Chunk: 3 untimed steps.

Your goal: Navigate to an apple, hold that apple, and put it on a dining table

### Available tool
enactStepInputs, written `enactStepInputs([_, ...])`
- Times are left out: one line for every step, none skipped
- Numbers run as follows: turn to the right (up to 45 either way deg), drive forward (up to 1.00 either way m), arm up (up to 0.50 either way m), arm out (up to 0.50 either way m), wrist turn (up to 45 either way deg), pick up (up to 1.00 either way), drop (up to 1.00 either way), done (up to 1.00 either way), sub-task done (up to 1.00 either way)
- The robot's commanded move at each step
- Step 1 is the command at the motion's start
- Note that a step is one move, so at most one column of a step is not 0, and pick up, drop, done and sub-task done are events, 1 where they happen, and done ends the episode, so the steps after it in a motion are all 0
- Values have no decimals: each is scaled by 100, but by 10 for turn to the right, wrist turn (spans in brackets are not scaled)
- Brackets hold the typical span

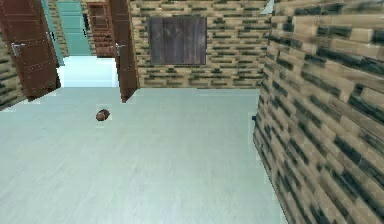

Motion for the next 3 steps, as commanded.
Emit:
enactStepInputs([0, 75, 0, 0, 0, 0, 0, 0, 0])
enactStepInputs([-450, 0, 0, 0, 0, 0, 0, 0, 0])
enactStepInputs([-30, 0, 0, 0, 0, 0, 0, 0, 0])
